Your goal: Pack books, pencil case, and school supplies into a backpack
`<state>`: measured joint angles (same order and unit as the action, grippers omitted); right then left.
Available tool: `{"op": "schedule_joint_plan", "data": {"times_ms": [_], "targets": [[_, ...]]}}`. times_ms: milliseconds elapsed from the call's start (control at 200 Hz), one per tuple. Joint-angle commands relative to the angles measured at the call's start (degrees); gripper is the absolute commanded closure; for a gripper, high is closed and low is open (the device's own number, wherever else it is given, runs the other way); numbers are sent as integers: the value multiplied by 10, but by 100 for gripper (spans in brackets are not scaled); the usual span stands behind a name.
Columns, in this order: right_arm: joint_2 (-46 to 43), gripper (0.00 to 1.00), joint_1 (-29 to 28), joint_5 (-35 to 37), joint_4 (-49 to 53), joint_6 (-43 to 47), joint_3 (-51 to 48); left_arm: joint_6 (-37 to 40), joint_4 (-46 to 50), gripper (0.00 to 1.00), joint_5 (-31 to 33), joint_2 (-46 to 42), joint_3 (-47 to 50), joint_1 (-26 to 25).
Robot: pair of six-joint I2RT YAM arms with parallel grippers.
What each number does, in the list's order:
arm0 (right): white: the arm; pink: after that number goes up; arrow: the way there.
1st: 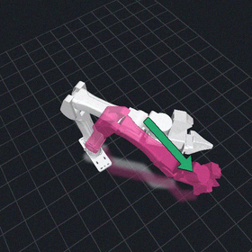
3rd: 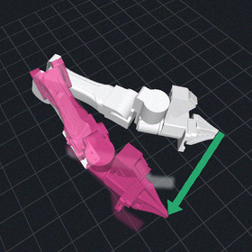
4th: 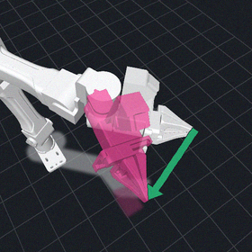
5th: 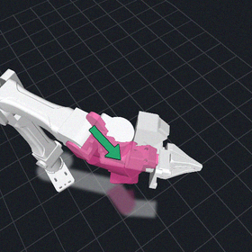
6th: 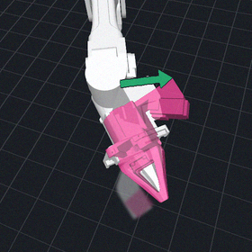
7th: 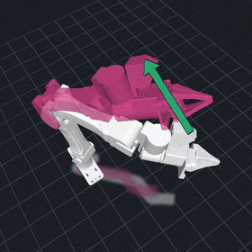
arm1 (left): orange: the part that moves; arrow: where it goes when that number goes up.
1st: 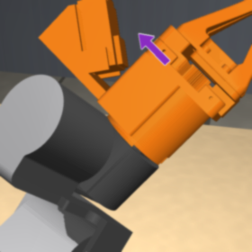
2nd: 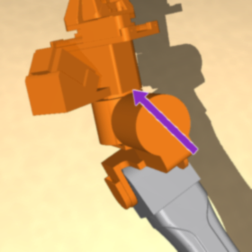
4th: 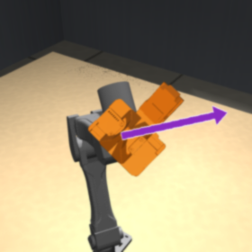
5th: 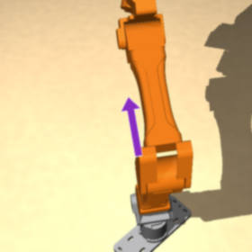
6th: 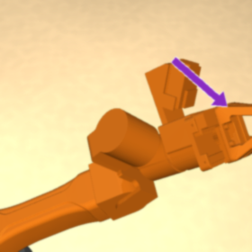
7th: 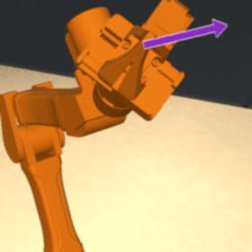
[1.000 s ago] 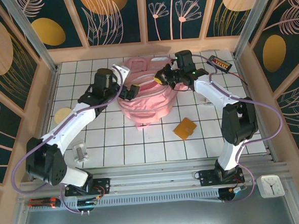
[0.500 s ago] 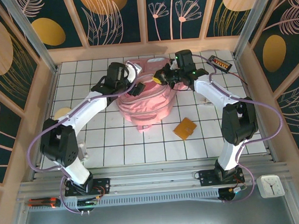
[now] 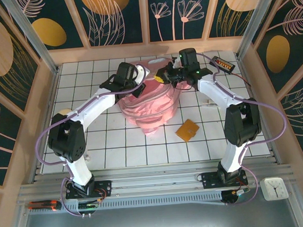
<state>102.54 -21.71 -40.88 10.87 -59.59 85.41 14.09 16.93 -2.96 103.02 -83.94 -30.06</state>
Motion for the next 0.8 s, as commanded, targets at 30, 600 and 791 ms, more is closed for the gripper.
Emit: {"op": "schedule_joint_plan", "data": {"times_ms": [30,600,791], "targets": [[24,100,24,-43,-3,76,73,-59,61,100,5,-12,-34,16],[-212,1,177,204,300,229,-94,-132,139,100,-36,27,-112,16],[-233,1,222,202,358,284,-210,-129,138,100,-37,19,-97,15]]}}
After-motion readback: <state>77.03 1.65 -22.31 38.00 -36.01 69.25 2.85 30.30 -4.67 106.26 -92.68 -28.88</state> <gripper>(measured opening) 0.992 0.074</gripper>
